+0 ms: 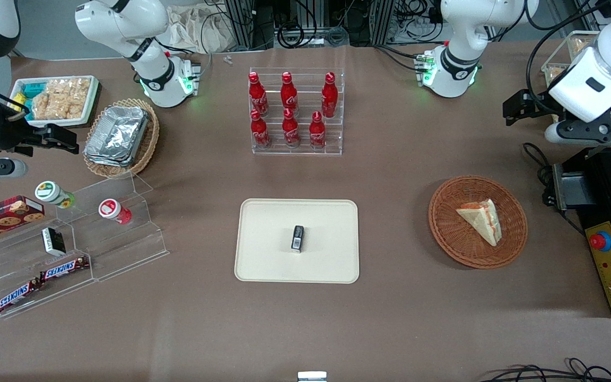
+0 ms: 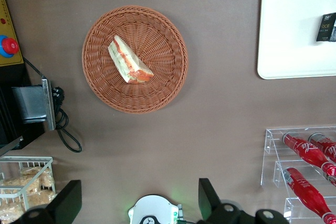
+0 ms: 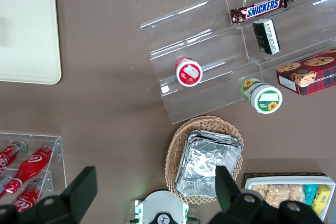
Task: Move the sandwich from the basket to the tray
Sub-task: 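Move the left gripper down over the sandwich in the wicker basket, then close the left gripper on the wrapped sandwich's crust edge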
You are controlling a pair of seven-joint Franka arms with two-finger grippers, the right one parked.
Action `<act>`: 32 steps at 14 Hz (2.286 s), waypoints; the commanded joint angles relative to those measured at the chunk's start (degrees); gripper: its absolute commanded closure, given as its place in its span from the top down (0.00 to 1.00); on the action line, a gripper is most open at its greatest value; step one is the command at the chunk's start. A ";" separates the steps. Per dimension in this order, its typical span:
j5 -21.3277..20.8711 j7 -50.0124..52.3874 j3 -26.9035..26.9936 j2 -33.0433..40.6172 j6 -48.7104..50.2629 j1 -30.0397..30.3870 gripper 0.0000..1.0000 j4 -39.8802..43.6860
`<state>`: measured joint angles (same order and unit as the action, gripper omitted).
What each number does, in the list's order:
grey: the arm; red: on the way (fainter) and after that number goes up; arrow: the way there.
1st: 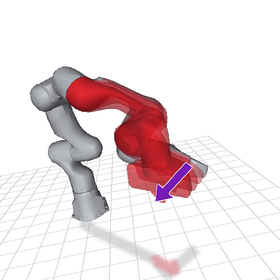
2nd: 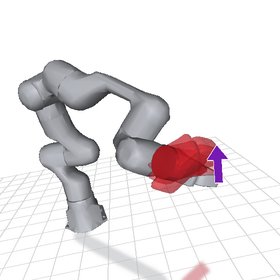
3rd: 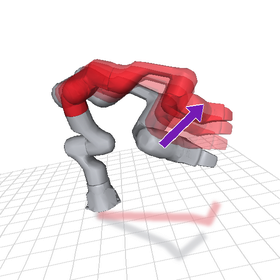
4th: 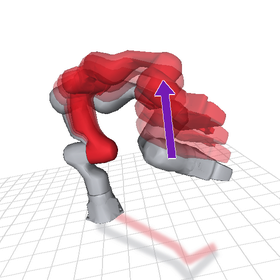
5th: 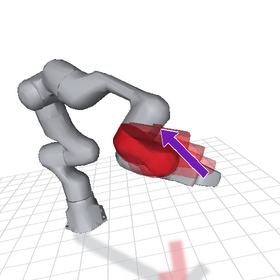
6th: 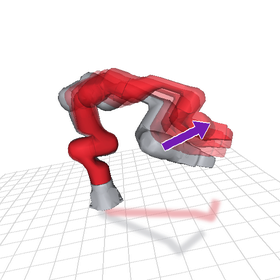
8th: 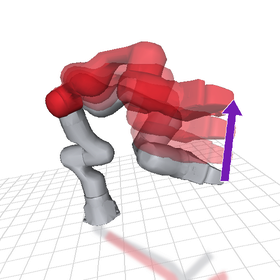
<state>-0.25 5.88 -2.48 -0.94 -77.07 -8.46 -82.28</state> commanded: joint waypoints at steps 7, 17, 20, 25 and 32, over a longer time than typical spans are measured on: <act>-0.18 6.34 4.31 -0.64 -2.80 0.99 1.00 -5.32; -0.89 27.06 6.52 -5.81 -38.75 0.82 1.00 -31.88; -1.06 29.10 7.04 -10.39 -43.76 0.82 1.00 -33.28; -1.06 29.63 9.06 -14.61 -60.09 0.82 1.00 -41.63; -1.06 31.03 9.95 -17.34 -63.38 0.82 0.00 -41.99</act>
<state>-0.35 35.31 7.17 -18.99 -139.67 -7.77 -123.86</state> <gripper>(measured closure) 0.419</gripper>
